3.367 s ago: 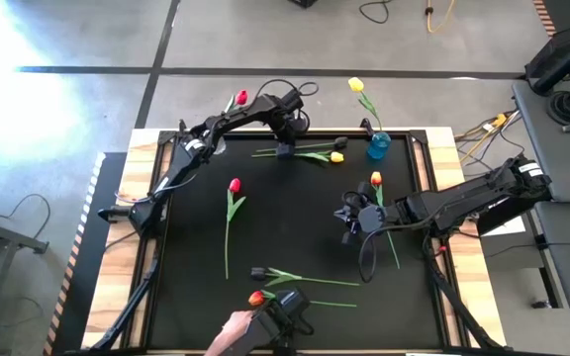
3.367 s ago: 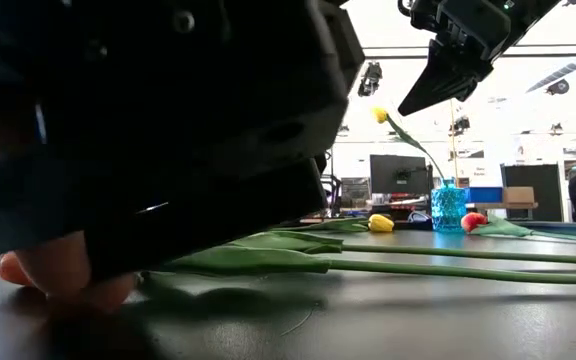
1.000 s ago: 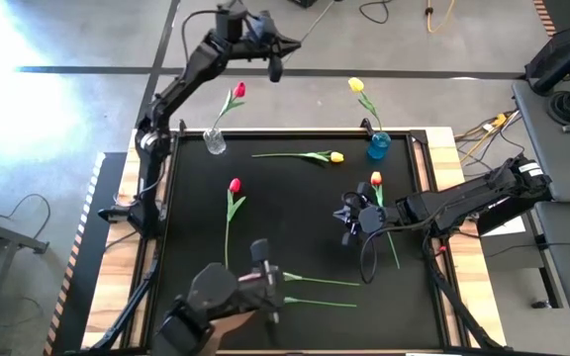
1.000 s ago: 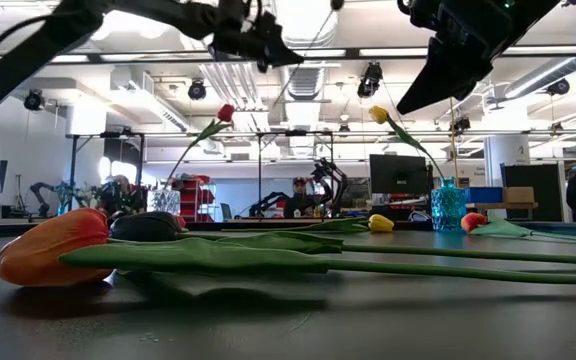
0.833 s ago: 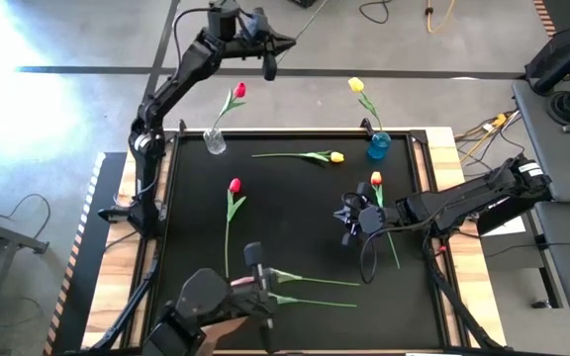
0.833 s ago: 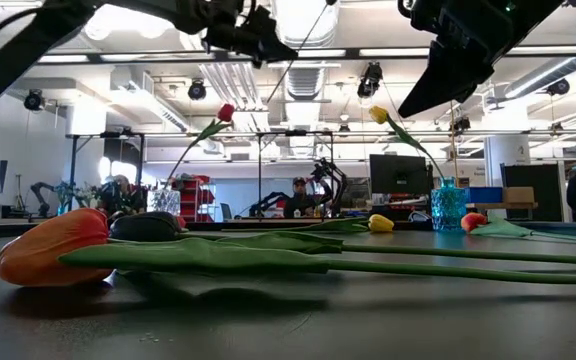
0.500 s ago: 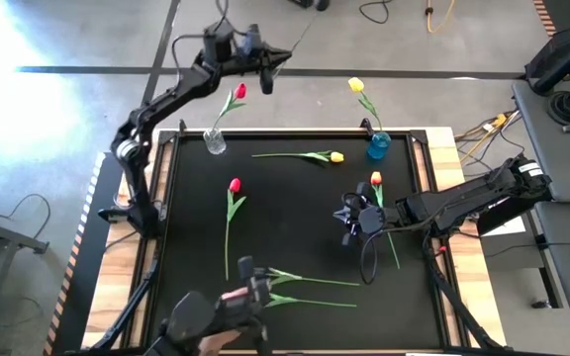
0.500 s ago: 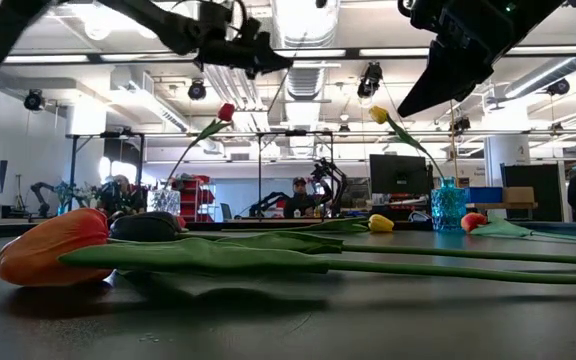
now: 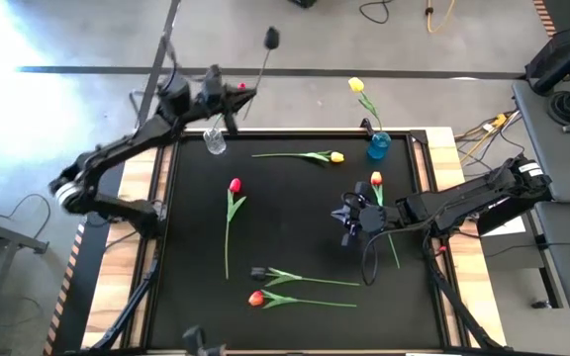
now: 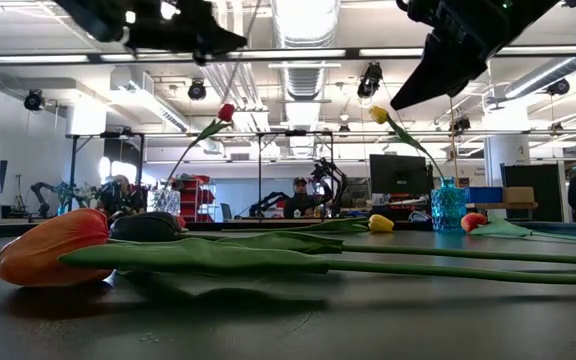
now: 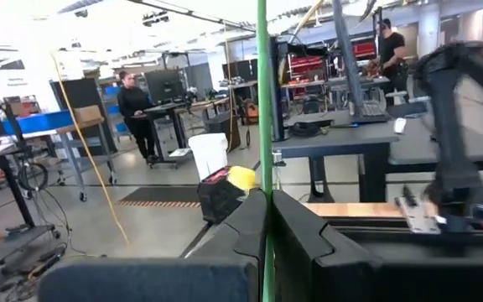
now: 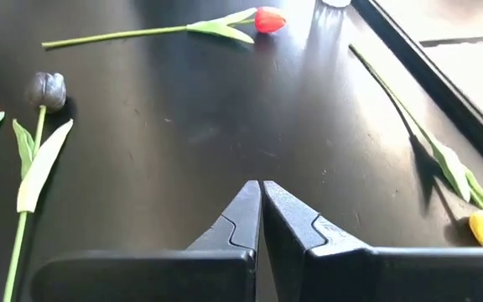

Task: Sort flowers into vase by color
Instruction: Put the top black tulip into the transparent flower vase

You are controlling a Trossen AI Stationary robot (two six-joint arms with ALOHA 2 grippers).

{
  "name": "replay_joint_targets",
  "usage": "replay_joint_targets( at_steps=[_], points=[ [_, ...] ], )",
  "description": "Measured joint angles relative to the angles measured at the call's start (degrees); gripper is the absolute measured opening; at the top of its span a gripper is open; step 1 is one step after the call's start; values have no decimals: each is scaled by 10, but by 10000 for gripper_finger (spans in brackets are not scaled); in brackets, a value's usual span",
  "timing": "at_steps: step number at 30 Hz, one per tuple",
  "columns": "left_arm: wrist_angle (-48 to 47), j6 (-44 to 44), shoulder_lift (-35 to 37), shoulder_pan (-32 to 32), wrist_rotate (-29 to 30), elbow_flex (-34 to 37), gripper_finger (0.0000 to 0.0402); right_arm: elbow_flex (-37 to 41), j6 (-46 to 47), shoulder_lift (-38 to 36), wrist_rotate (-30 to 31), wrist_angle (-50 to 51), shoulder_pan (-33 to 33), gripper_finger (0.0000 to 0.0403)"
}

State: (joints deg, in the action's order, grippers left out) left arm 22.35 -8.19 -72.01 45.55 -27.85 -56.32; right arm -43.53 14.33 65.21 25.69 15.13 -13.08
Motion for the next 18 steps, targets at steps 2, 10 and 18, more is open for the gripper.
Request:
replay_joint_targets(
  at_steps=[2,10,18],
  points=[
    [3,5,50,-12,19,49,0,4,-8,0,0,-13,0,9],
    [65,3,224,-45,188,249,0,26,-40,0,1,-89,0,9],
    [254,-2,280,-19,251,402,0,28,-50,2,14,-112,1,9]
  ],
)
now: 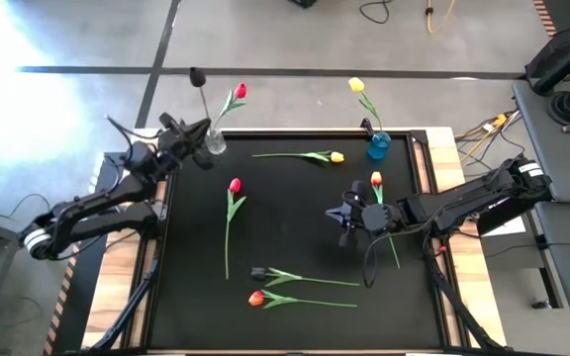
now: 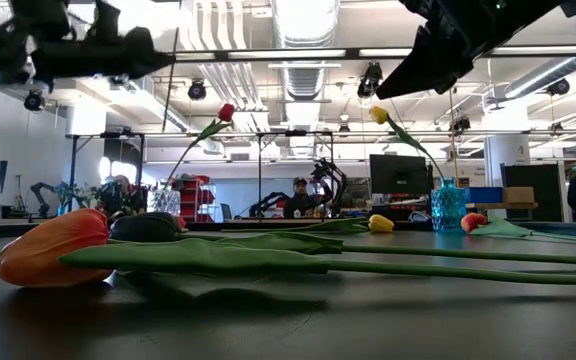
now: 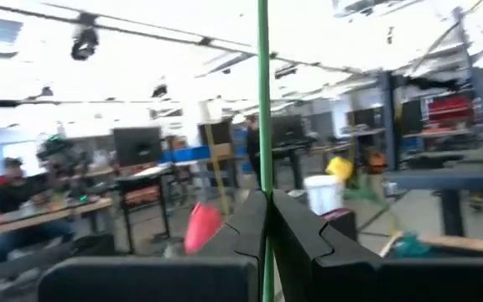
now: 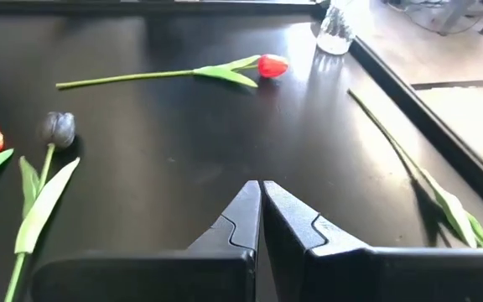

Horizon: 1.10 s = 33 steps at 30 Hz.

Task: Sort flowers into vase by color
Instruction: Put the top black tulip into the transparent flower vase

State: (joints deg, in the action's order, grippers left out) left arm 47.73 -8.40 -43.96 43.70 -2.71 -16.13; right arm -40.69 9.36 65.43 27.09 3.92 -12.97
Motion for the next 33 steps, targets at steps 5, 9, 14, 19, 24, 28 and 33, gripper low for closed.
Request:
replay_joint_targets(
  at_steps=[5,9,14,19,24,28,33],
  points=[
    [35,15,-31,41,7,29,0,0,-4,0,1,-10,6,9],
    [62,19,-72,77,0,30,0,0,-14,0,1,-18,7,9],
    [132,21,-135,115,-28,29,0,0,-15,0,1,-20,7,9],
    [232,20,-214,143,-34,29,0,0,-18,0,1,-19,7,9],
    [338,31,-307,169,-45,29,0,0,-22,0,1,-20,7,9],
    [424,49,-380,182,-61,29,0,0,-22,0,1,-20,7,9],
    [417,60,-434,191,-71,16,0,0,-22,0,0,-21,7,9]
  ],
)
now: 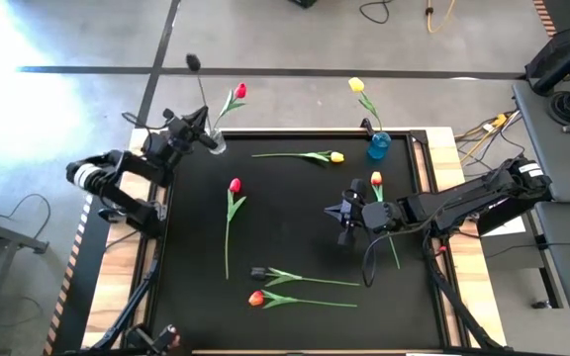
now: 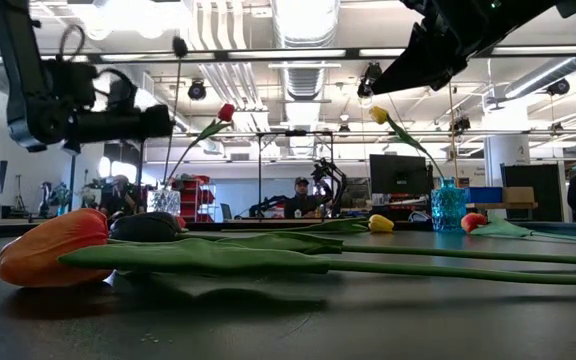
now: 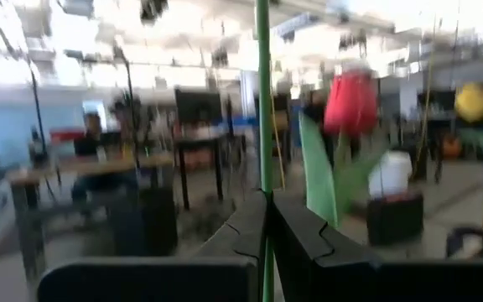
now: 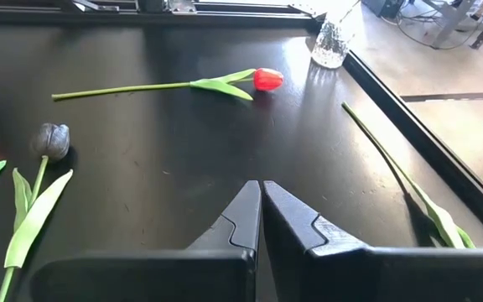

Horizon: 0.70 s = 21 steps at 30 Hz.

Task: Sort flowers into vase by color
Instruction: Put the top black tulip into the transparent flower vase

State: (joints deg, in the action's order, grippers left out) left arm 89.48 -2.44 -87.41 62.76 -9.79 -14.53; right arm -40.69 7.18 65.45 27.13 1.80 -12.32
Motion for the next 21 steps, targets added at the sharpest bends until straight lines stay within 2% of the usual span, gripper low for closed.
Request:
replay_joint_targets(
  at_steps=[8,21],
  points=[
    [8,-1,-20,0,-4,-27,0,0,-4,0,0,-7,0,9],
    [5,-13,-20,4,3,-2,0,0,-4,0,0,-8,0,9]
  ],
)
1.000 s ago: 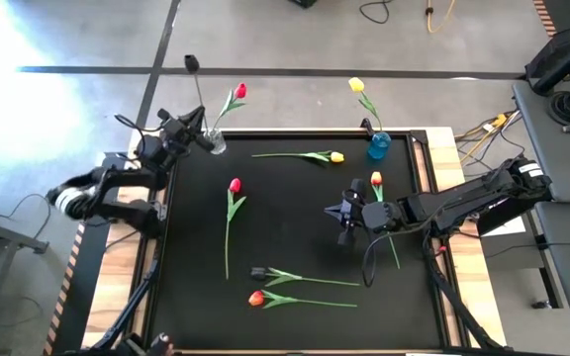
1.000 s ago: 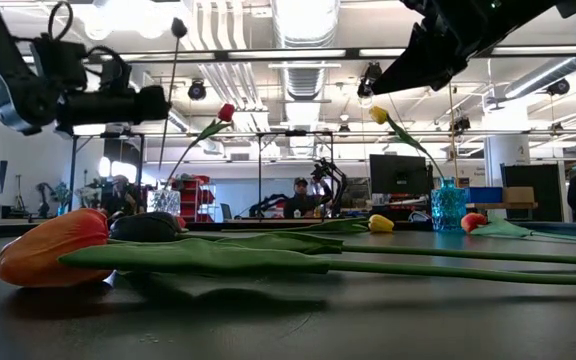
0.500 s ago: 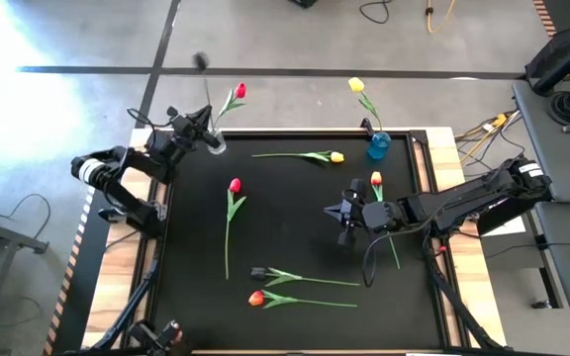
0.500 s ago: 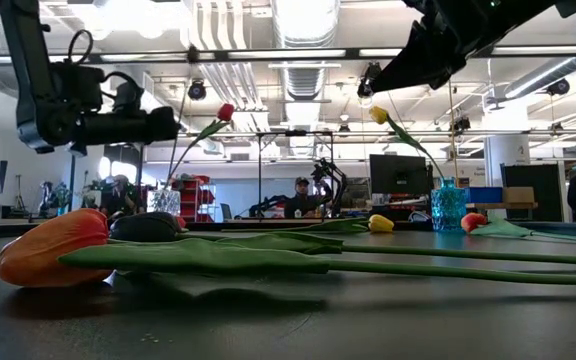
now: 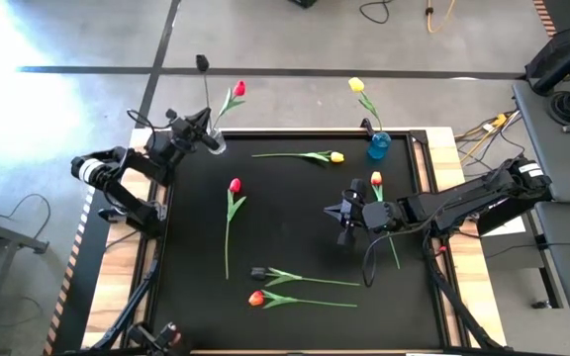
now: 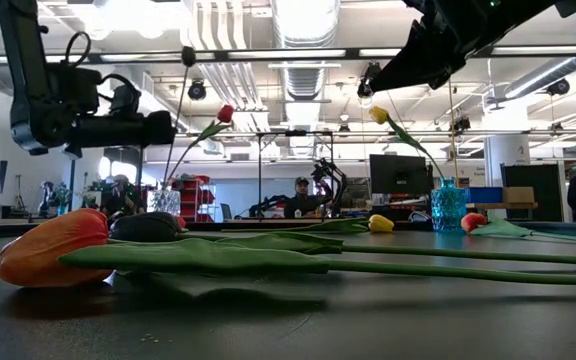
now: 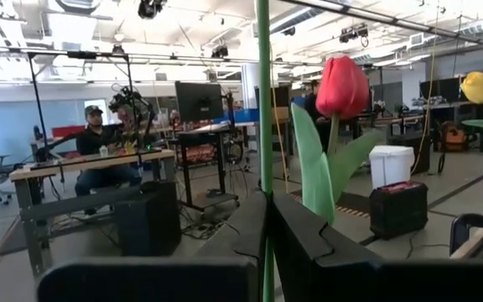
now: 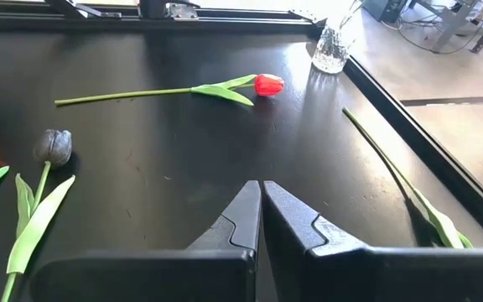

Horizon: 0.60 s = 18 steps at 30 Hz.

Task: Sort flowers into vase by color
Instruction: Put the top black tulip into the transparent flower vase

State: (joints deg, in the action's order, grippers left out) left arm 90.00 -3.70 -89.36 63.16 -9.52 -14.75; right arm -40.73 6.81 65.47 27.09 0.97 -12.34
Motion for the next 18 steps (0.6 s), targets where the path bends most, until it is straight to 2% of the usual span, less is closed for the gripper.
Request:
replay_joint_targets(
  at_steps=[12,18],
  points=[
    [0,-2,0,0,0,7,1,0,2,0,0,0,0,9],
    [0,-2,0,0,1,7,23,-1,2,0,0,0,0,9]
  ],
)
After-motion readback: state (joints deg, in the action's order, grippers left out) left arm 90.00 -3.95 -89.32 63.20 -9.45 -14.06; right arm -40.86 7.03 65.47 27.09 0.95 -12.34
